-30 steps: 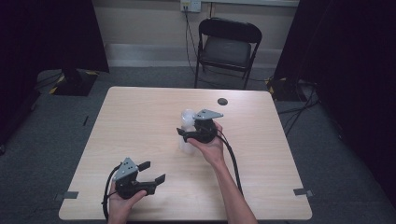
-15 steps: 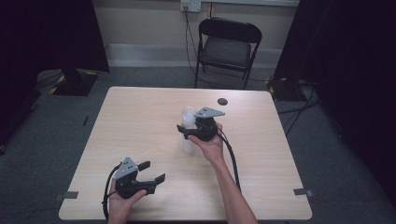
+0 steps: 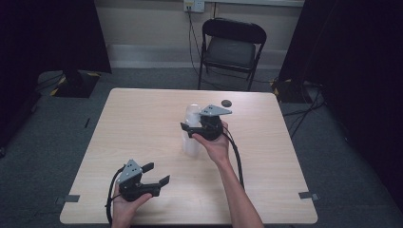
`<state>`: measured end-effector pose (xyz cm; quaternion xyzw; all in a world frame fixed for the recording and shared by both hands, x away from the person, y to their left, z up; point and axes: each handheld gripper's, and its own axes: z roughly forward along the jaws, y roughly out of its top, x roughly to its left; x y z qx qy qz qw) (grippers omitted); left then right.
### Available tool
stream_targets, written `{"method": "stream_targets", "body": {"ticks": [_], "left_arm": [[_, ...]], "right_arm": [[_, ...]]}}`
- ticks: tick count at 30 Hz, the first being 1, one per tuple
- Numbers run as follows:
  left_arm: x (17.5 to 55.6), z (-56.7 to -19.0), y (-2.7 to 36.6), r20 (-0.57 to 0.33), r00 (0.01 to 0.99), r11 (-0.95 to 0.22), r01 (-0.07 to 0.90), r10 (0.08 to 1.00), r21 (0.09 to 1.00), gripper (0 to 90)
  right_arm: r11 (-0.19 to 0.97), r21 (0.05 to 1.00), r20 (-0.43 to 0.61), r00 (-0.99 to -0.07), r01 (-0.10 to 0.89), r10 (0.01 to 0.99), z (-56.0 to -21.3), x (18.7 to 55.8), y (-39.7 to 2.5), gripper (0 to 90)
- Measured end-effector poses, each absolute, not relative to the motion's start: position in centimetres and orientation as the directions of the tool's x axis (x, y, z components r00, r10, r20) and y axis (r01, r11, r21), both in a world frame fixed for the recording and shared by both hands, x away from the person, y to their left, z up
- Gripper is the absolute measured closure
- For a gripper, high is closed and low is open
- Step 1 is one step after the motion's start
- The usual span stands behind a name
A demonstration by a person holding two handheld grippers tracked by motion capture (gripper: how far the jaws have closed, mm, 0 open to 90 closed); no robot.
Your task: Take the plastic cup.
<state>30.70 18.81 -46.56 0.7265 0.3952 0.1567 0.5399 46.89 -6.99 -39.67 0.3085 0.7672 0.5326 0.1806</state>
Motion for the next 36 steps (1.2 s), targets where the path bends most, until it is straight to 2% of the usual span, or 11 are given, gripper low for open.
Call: {"method": "stream_targets", "body": {"ticks": [11,20,33,36], "left_arm": [[30.5,-46.6,18.4,-0.169,0.651,-0.102,0.357,0.74,0.928,17.6],[30.7,-46.8,18.4,-0.185,0.644,-0.117,0.397,0.743,0.91,21.4],[30.8,-46.7,17.9,-0.175,0.669,-0.128,0.378,0.723,0.917,22.2],[30.8,-46.7,17.8,-0.166,0.669,-0.127,0.365,0.724,0.922,25.7]], "right_arm": [[0.222,0.931,0.073,-0.744,0.29,0.664,-38.0,47.1,-7.0,31.5],[0.185,0.949,0.067,-0.739,0.254,0.671,-36.5,47.0,-7.2,32.4],[0.142,0.961,0.088,-0.745,0.239,0.662,-34.5,46.2,-7.6,32.8],[0.14,0.961,0.086,-0.736,0.24,0.671,-34.2,46.1,-7.9,33.1]]}}
